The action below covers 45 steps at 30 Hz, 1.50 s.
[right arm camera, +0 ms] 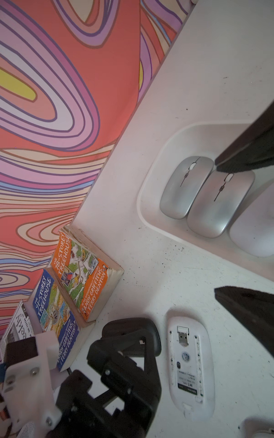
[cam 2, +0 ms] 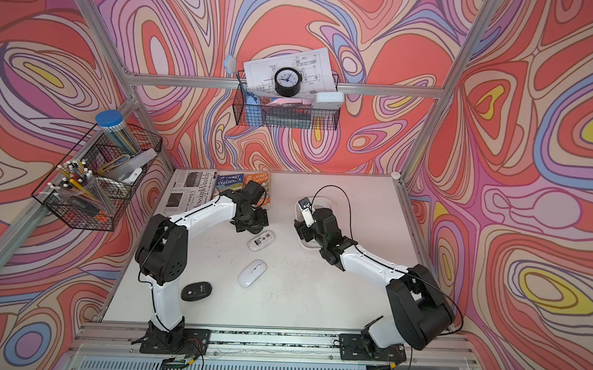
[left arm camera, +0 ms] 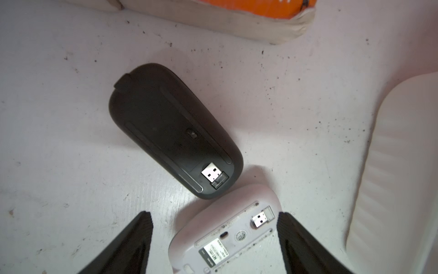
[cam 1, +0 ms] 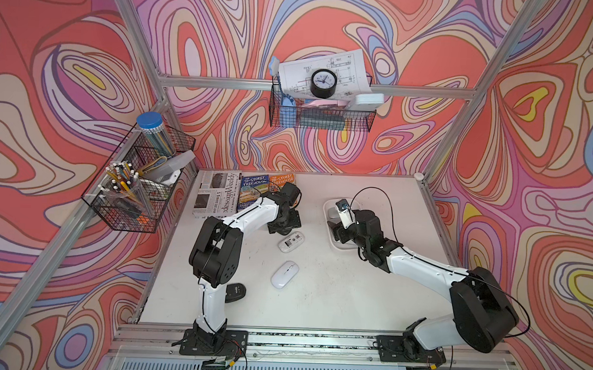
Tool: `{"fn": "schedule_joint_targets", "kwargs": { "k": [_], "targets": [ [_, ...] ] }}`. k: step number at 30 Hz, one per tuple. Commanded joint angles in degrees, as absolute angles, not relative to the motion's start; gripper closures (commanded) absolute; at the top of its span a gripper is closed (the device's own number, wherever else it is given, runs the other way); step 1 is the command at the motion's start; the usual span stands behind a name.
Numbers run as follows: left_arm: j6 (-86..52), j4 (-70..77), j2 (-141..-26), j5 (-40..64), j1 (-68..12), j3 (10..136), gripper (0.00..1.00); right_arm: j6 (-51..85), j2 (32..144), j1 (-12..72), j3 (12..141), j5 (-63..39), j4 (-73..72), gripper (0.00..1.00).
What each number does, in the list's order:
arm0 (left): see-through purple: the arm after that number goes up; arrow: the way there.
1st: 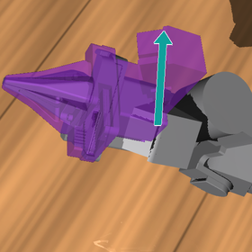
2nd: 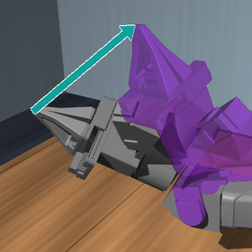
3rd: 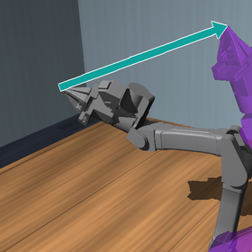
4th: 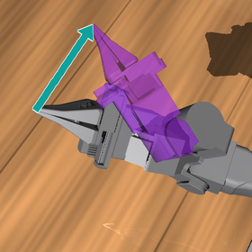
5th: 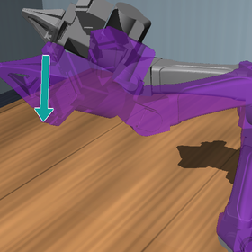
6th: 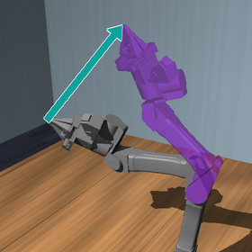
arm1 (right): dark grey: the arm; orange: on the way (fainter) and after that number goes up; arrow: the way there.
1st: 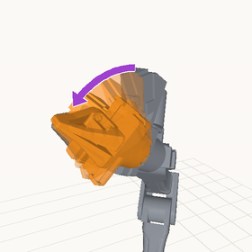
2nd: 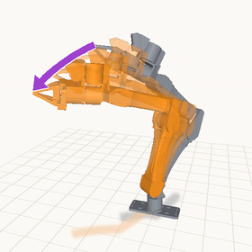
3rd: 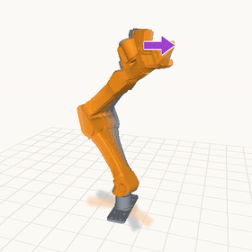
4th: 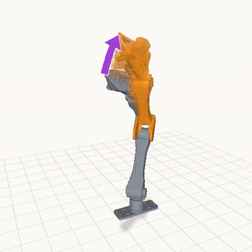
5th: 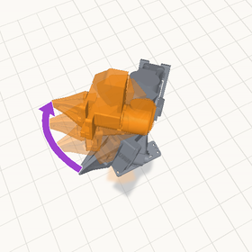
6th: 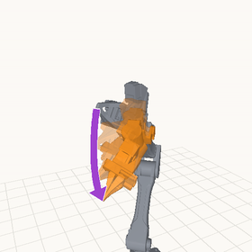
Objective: Put the mouse in the storage box
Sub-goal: Pick up the mouse from the center of the board.
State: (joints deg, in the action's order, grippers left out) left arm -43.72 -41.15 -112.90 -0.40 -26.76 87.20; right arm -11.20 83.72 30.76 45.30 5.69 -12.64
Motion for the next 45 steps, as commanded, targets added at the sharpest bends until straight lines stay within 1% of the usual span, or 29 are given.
{"fn": "schedule_joint_targets", "kwargs": {
  "k": [1,8,11,13,19,23,30,40,45],
  "targets": [
    [-46.3,-44.5,-115.6,-1.2,-25.6,90.1,0.19,-10.5,83.4,30.5,44.7,4.6,-13.6,0.22],
    [-48.5,-44.0,-119.5,-0.2,-24.2,92.5,0.18,-10.7,83.7,30.4,44.3,3.9,-13.9,0.20],
    [-49.1,-43.2,-121.0,1.1,-23.8,93.7,0.22,-11.7,83.9,30.4,44.3,4.9,-13.8,0.19],
    [-49.2,-42.9,-121.8,1.8,-23.8,94.4,0.22,-11.9,84.0,30.2,44.4,5.3,-13.9,0.19],
    [-49.3,-45.7,-125.3,-0.5,-23.4,97.5,0.22,-11.7,84.3,30.2,44.4,4.8,-13.8,0.19],
    [-48.8,-46.8,-127.3,-1.2,-23.4,98.8,0.26,-11.7,84.8,30.1,44.5,4.7,-13.8,0.19],
    [-47.0,-46.8,-128.3,-0.9,-23.4,98.2,0.37,-11.4,84.9,30.1,44.5,4.6,-13.8,0.19],
    [-43.0,-44.1,-124.6,-0.6,-23.4,92.0,0.56,-10.7,85.4,30.1,45.0,4.0,-13.5,0.19],
    [-40.3,-40.2,-118.9,1.9,-23.4,89.0,0.60,-9.1,84.8,30.0,45.0,3.6,-14.0,0.19]
  ]
}}
